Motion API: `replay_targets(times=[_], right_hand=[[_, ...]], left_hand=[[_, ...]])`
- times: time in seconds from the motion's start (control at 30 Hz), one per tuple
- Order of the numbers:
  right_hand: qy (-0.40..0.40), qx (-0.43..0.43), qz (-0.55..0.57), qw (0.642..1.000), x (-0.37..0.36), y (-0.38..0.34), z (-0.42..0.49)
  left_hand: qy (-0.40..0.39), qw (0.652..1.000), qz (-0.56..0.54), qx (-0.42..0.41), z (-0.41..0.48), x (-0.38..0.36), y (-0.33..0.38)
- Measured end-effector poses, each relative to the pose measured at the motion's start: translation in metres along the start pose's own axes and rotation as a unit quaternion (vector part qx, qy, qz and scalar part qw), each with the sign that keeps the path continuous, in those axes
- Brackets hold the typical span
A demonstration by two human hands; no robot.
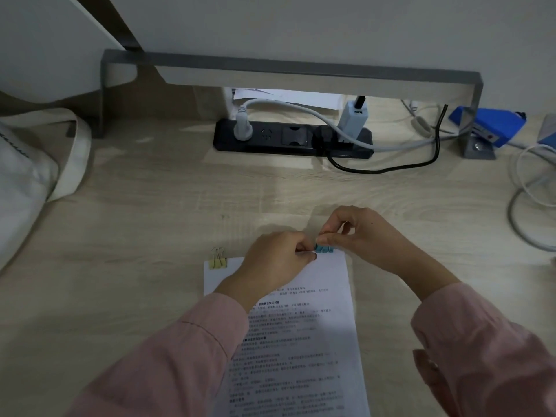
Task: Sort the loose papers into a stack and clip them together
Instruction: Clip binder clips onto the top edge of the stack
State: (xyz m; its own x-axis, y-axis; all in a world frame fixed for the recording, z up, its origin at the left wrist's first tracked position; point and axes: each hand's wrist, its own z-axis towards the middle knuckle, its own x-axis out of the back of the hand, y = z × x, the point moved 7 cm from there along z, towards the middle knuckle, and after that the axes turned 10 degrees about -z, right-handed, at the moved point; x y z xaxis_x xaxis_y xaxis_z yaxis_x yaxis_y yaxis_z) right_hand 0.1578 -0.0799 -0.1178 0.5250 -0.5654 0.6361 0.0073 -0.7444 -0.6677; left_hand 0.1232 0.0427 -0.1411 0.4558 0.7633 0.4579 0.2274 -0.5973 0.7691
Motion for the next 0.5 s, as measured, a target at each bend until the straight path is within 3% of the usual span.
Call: replay_targets(times=[0.5], right_hand=[[-0.162, 0.0, 0.001, 0.987, -0.007, 0.005, 0.02]], left_hand=[[-0.017, 0.999, -0.032, -0.02, -0.001, -0.001, 0.0]])
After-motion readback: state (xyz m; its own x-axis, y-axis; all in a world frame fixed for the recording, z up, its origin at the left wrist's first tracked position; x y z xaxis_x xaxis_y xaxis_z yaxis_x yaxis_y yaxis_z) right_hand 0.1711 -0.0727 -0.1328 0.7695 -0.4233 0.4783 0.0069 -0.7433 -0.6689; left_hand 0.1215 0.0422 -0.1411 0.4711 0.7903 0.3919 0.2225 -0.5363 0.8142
